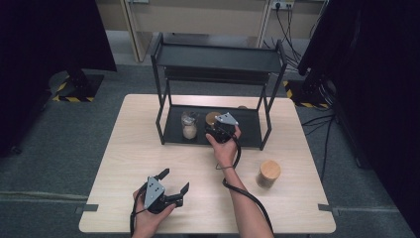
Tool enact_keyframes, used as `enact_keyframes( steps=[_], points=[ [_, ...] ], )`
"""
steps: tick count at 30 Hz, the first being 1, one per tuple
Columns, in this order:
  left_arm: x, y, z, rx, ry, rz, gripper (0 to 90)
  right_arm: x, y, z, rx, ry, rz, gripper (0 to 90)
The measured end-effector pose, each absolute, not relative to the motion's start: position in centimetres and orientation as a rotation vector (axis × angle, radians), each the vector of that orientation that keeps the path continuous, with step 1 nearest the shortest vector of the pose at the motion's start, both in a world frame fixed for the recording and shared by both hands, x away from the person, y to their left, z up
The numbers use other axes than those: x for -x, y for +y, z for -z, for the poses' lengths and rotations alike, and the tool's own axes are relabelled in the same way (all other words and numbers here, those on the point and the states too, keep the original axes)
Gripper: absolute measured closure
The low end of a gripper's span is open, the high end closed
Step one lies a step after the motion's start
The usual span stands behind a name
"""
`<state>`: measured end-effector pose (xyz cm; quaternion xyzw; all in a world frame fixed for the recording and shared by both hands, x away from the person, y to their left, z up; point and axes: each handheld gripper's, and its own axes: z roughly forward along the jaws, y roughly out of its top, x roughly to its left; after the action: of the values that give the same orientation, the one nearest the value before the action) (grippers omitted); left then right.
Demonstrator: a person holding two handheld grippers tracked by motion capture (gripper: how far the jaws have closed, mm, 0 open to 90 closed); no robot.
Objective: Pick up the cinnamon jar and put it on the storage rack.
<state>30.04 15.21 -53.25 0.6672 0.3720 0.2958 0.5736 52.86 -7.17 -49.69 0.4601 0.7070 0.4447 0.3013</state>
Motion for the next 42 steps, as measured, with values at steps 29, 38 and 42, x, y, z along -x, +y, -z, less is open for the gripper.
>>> enact_keyframes(
  steps=[29,38,42],
  points=[
    [-30.03,15.17,53.24,-1.570,0.869,-0.698,11.9,-52.81,-7.51,49.60,-1.272,1.898,-1.201,11.2],
    [-30.04,15.16,53.24,-1.570,0.870,-0.698,11.9,-52.56,-7.71,49.27,-1.281,1.913,-1.200,6.6],
    [-30.01,15.12,53.24,-1.570,0.869,-0.702,11.9,-52.22,-7.79,49.04,-1.275,1.915,-1.206,6.0]
  ],
)
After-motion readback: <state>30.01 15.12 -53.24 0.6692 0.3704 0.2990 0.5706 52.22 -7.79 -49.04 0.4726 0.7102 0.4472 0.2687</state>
